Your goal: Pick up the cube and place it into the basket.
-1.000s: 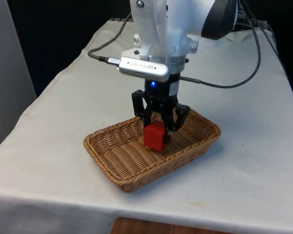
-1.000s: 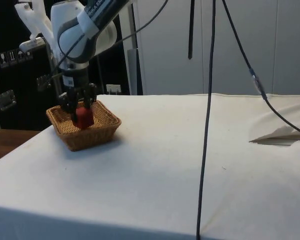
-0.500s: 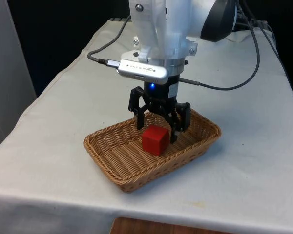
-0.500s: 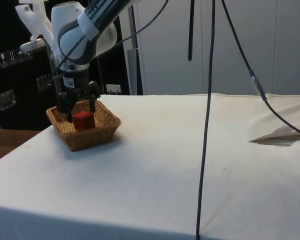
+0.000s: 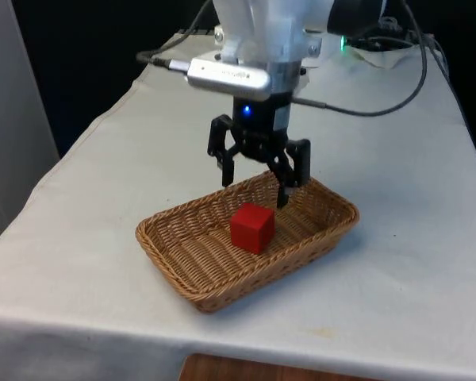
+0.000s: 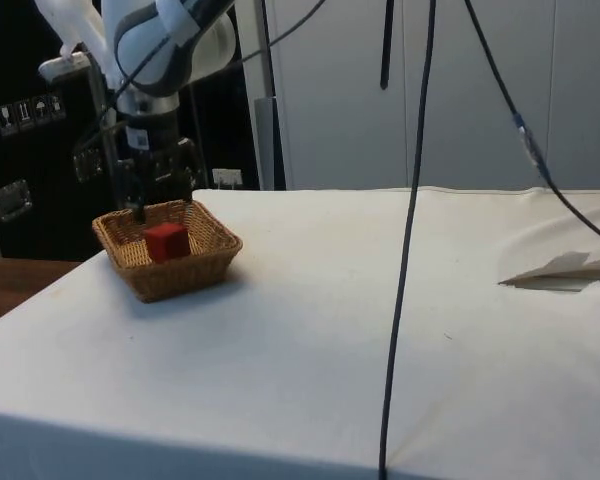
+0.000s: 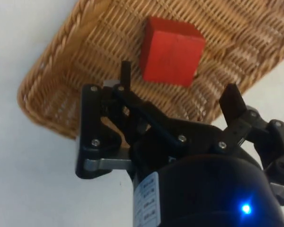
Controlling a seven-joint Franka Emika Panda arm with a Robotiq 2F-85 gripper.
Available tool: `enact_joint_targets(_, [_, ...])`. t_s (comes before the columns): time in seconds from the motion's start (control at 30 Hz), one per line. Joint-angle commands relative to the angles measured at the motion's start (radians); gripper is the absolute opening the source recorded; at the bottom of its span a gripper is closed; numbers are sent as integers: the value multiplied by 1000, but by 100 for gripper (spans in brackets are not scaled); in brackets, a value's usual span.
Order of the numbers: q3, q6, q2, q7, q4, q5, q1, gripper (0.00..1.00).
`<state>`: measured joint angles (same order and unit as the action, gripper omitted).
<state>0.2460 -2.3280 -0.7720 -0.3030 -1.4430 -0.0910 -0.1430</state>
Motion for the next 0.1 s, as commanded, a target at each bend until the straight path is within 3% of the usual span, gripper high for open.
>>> enact_joint_targets(0.0, [3, -6, 20, 0, -22, 4, -5, 100])
enact_joint_targets(0.07, [1, 0, 20, 0, -20, 3, -2, 100])
